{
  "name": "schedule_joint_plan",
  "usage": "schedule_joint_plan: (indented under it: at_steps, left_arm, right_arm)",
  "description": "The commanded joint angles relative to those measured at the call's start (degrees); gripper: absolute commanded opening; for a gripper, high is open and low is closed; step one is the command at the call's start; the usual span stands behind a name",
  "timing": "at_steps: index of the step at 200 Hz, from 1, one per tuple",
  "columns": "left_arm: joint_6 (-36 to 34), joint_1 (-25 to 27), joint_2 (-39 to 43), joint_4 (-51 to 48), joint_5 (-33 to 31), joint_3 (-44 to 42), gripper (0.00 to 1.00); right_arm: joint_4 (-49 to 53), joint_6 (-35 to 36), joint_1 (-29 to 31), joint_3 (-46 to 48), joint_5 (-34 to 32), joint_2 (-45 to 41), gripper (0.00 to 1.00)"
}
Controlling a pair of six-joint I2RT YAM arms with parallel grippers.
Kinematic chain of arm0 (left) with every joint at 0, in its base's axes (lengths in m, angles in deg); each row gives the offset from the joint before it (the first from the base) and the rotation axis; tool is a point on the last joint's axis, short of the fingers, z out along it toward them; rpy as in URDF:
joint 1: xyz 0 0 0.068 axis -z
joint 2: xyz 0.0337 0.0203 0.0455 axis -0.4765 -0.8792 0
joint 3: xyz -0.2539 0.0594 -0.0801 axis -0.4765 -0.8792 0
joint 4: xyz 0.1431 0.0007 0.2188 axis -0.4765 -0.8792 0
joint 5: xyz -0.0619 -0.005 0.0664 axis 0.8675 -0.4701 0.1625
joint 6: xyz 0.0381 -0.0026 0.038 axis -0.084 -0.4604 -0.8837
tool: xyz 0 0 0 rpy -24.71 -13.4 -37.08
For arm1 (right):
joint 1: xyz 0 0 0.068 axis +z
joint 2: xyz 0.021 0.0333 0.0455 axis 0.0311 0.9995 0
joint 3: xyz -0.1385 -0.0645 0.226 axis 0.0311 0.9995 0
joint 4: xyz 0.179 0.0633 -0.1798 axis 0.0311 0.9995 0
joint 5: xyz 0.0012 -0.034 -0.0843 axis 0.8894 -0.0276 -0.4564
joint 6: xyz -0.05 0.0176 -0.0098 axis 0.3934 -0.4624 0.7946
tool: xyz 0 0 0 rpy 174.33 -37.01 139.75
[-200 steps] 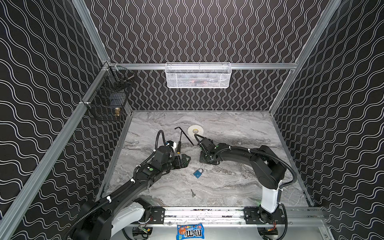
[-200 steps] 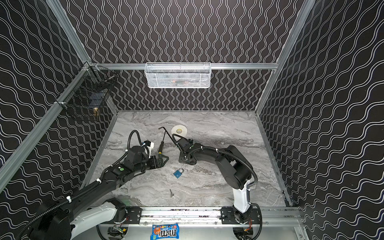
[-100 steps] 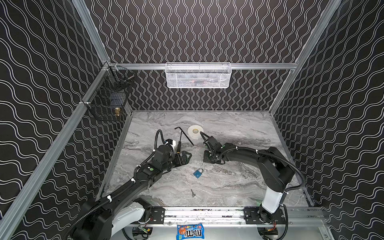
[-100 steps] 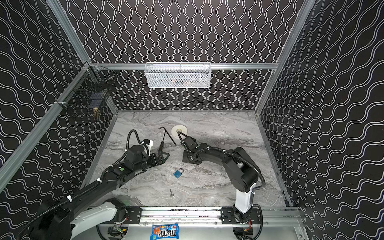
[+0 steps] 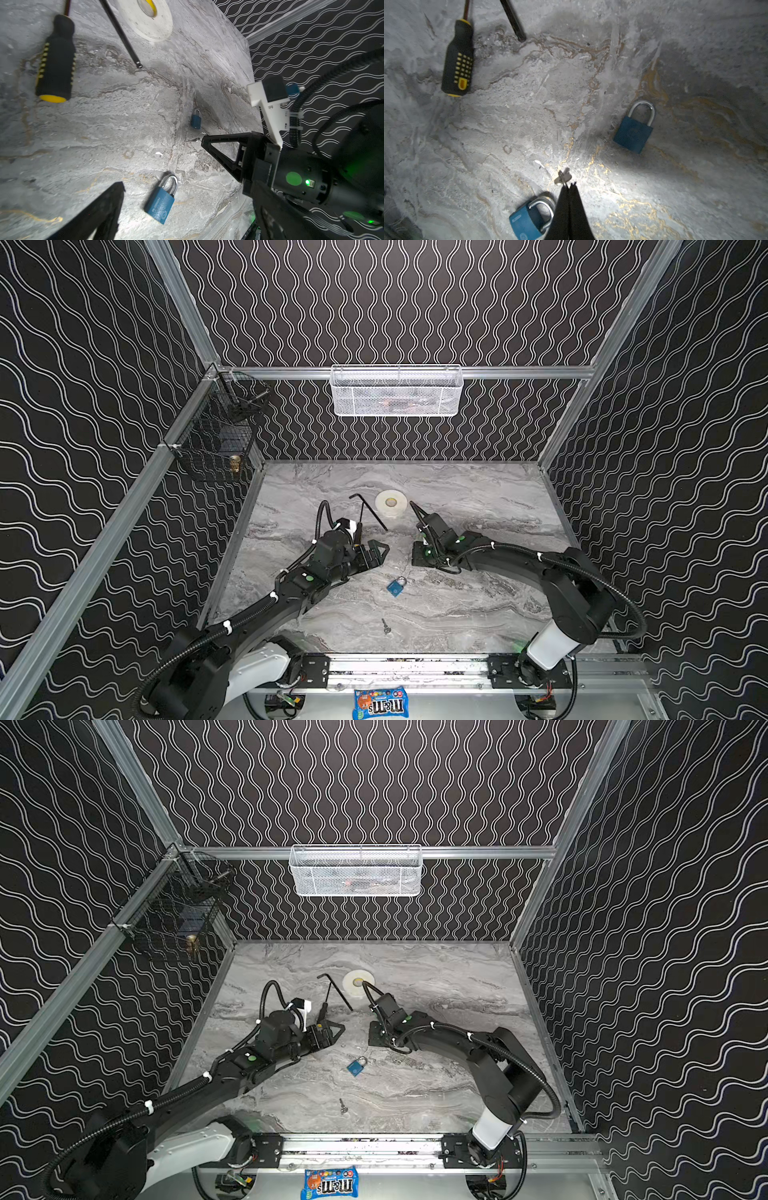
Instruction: Unlock with the key
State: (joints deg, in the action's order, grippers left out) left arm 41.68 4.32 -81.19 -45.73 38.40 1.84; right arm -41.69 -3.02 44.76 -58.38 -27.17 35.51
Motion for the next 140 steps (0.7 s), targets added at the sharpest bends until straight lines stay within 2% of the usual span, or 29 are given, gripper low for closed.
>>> schedule_joint_plan:
  at_steps: [1, 25, 53, 104, 140]
  left_arm:
    - [0.37, 0.15, -0.24, 2.89, -0.63, 1.65, 0.98]
    - [-0.14, 0.10, -0.24, 7.26, 1.78, 1.16, 0.95]
    - [0.84, -0.05, 1.48, 4.41, 0.90, 1.01, 0.95]
    - [18.14, 0.00, 2.16, 9.83, 2.75, 0.00, 0.96]
    - [24.44, 1.15, 3.78, 6.72, -0.78, 1.83, 0.97]
  right_arm:
    - [-1.40, 0.72, 0.00, 0.15, 0.66, -2.40, 0.00]
    - [-1.05, 1.37, -0.02, -0.01, 2.17, -5.04, 0.00]
    - [0.38, 2.15, 0.00, -0.47, 2.58, -7.68, 0.00]
    - [2.03, 3.89, 0.09, -0.76, 3.88, -11.75, 0.00]
    - [0.10, 3.58, 0.43, -0.35, 6.48, -13.27, 0.00]
